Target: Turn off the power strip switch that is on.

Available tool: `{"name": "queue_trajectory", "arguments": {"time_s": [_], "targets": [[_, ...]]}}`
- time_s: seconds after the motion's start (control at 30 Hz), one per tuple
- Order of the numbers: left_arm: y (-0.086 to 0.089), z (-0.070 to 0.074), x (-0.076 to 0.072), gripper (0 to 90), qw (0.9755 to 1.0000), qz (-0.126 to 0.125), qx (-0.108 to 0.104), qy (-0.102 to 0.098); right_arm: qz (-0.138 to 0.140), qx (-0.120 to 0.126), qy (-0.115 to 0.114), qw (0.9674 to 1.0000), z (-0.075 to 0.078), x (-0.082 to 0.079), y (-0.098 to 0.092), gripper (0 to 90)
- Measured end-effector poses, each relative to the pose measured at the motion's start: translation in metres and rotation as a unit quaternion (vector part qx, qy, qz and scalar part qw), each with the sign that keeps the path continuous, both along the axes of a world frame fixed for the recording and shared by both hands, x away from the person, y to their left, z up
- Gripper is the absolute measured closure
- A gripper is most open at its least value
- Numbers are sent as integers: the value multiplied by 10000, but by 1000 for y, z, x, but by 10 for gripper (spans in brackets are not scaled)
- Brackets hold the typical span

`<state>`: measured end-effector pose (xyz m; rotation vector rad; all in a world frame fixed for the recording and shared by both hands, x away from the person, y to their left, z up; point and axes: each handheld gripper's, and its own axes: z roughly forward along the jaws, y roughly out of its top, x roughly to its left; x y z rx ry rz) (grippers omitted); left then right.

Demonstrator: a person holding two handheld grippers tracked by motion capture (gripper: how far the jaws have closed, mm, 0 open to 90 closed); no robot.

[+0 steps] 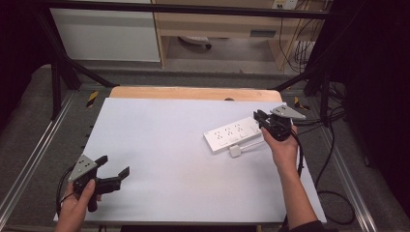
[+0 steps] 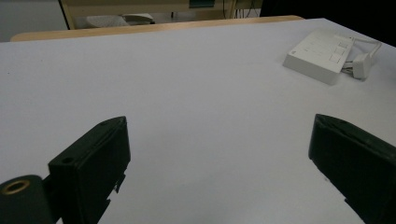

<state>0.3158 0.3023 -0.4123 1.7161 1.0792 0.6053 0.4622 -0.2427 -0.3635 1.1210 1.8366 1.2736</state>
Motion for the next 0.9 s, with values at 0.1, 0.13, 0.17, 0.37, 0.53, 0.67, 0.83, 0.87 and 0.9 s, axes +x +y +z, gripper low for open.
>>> {"name": "queue_trajectory", "arguments": {"time_s": [0.1, 0.13, 0.17, 0.37, 0.53, 0.67, 0.83, 0.87, 0.9], "targets": [[0, 0, 0, 53, 10000, -8, 10, -4, 38, -16, 9, 10000, -1, 0, 1, 796], [0, 0, 0, 53, 10000, -14, 7, -5, 47, -30, 14, 10000, -2, 1, 3, 801], [0, 0, 0, 53, 10000, -15, 3, -6, 47, -30, 14, 10000, -2, 1, 3, 801], [0, 0, 0, 53, 10000, -14, 10, -11, 93, -64, 20, 9999, -5, 1, 4, 830], [0, 1, -1, 53, 10000, -5, -3, -20, 71, -27, 68, 9999, -9, 1, 3, 861], [0, 1, -1, 53, 10000, -19, -2, -17, 68, 12, 161, 9998, -12, 1, 3, 894], [0, 1, -1, 53, 10000, -19, 2, -38, 68, 55, 220, 9997, -16, 2, 4, 900], [0, 1, -1, 53, 10000, -19, 3, -37, 70, 57, 234, 9997, -16, 2, 5, 900], [0, 1, -1, 53, 10000, -18, 1, -37, 76, 50, 235, 9997, -17, 2, 5, 900]]}}
